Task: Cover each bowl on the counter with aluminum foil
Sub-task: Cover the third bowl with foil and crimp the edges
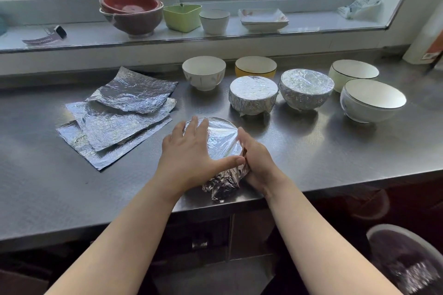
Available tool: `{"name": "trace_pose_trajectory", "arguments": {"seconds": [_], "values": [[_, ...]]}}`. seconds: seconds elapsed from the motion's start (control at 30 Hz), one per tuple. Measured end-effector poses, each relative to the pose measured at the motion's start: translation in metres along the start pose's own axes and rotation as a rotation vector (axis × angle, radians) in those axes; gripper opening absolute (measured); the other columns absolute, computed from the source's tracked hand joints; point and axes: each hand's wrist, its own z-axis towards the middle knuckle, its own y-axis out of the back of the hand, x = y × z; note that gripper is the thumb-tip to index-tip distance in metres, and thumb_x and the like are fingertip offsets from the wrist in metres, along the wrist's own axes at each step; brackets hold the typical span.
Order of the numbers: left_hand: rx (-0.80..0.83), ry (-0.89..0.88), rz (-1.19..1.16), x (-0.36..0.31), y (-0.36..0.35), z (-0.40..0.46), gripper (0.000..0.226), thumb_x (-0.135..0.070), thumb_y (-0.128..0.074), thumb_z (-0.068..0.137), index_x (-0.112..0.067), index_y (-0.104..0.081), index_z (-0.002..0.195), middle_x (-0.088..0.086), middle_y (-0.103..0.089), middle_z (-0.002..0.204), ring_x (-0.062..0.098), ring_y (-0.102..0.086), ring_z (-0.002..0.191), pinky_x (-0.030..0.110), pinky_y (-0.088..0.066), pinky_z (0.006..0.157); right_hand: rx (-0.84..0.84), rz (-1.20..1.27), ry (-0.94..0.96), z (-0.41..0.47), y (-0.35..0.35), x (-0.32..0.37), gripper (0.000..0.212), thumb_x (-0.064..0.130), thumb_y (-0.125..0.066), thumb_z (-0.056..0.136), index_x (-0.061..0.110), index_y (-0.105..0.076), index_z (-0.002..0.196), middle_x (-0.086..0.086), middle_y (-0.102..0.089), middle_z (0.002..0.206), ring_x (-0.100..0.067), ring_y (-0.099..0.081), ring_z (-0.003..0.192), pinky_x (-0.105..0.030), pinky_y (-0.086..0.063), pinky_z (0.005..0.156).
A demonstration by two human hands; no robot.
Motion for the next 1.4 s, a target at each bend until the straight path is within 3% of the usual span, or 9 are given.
{"name": "trace_pose_trajectory", "arguments": {"seconds": [0.13,0.27,0.37,0.43,0.53,0.67,1.03,1.2,1.4], "values": [[0.015,0.021,-0.014,-0.004,0.004,-0.003,0.138,-0.102,-0.015,0.041,-0.026,-0.005,0.156,-0.001,-0.004,0.165,0.023,0.000,0.150,0.047,-0.011,0.117,0.033,-0.091,0.014,-0.001,0.003,0.003,0.052,0.043,-0.037,0.103,0.004,-0.056,0.131,-0.017,-0.065,0.126,-0.030,-0.061,0.118,-0.044,-0.045,0.105],[0.032,0.024,-0.013,-0.006,0.006,-0.004,0.139,-0.100,-0.015,0.040,-0.026,-0.005,0.156,0.000,-0.002,0.165,0.024,0.000,0.150,0.048,-0.011,0.117,-0.208,-0.560,0.255,-0.011,0.005,0.018,0.034,0.038,-0.038,0.105,0.020,-0.065,0.094,0.013,-0.070,0.090,-0.005,-0.061,0.090,-0.029,-0.044,0.086],[0.036,0.022,-0.013,-0.006,0.006,-0.004,0.138,-0.101,-0.015,0.040,-0.026,-0.005,0.156,0.000,-0.003,0.165,0.023,0.000,0.150,0.048,-0.012,0.117,-0.341,-0.687,0.450,-0.020,0.005,0.030,0.036,0.022,-0.042,0.104,0.009,-0.054,0.135,0.005,-0.057,0.135,-0.005,-0.048,0.126,-0.019,-0.033,0.104],[0.031,0.022,-0.015,-0.006,0.006,-0.004,0.139,-0.101,-0.015,0.039,-0.025,-0.005,0.156,0.000,-0.004,0.165,0.023,0.000,0.150,0.049,-0.012,0.117,-0.349,-0.677,0.510,-0.027,-0.001,0.033,0.040,0.015,-0.043,0.104,0.006,-0.046,0.142,0.002,-0.051,0.143,-0.004,-0.044,0.131,-0.014,-0.031,0.104],[0.025,0.022,-0.014,-0.006,0.007,-0.005,0.139,-0.100,-0.013,0.040,-0.025,-0.005,0.156,0.000,-0.005,0.164,0.024,0.000,0.150,0.049,-0.013,0.117,-0.242,-0.640,0.428,-0.034,-0.018,0.024,0.041,0.012,-0.043,0.103,0.007,-0.044,0.144,0.002,-0.049,0.145,0.004,-0.056,0.111,-0.015,-0.041,0.102],[0.042,0.009,-0.023,-0.004,0.007,-0.005,0.138,-0.099,-0.010,0.040,-0.026,-0.003,0.156,0.000,-0.003,0.165,0.024,0.001,0.150,0.049,-0.012,0.117,-0.217,-0.624,0.378,-0.030,-0.023,0.009,0.044,0.011,-0.039,0.103,0.009,-0.038,0.147,0.001,-0.041,0.152,-0.004,-0.036,0.137,-0.030,-0.026,0.119],[0.160,-0.044,-0.162,0.008,0.022,-0.006,0.144,-0.094,-0.045,0.039,-0.024,0.000,0.156,0.005,0.006,0.164,0.020,0.009,0.151,0.042,-0.003,0.122,-0.251,-0.834,0.344,-0.030,-0.030,0.010,0.046,0.014,-0.033,0.105,0.012,-0.030,0.152,0.002,-0.032,0.157,-0.007,-0.027,0.144,-0.019,-0.018,0.115],[0.140,-0.039,-0.128,0.007,0.018,-0.005,0.135,-0.089,-0.056,0.052,-0.024,-0.001,0.156,0.006,0.005,0.164,0.019,0.008,0.151,0.042,-0.003,0.122,-0.264,-0.918,0.304,-0.024,-0.030,0.015,0.047,0.014,-0.032,0.105,0.010,-0.030,0.151,-0.002,-0.033,0.157,-0.012,-0.029,0.144,-0.024,-0.020,0.116],[0.125,-0.033,-0.118,0.007,0.015,-0.004,0.138,-0.093,-0.053,0.047,-0.024,-0.003,0.156,0.005,0.003,0.164,0.019,0.007,0.151,0.042,-0.005,0.122,-0.297,-0.780,0.286,-0.023,-0.027,0.013,0.044,0.015,-0.031,0.105,0.011,-0.038,0.148,-0.001,-0.042,0.152,-0.013,-0.037,0.139,-0.034,-0.029,0.117]]}}
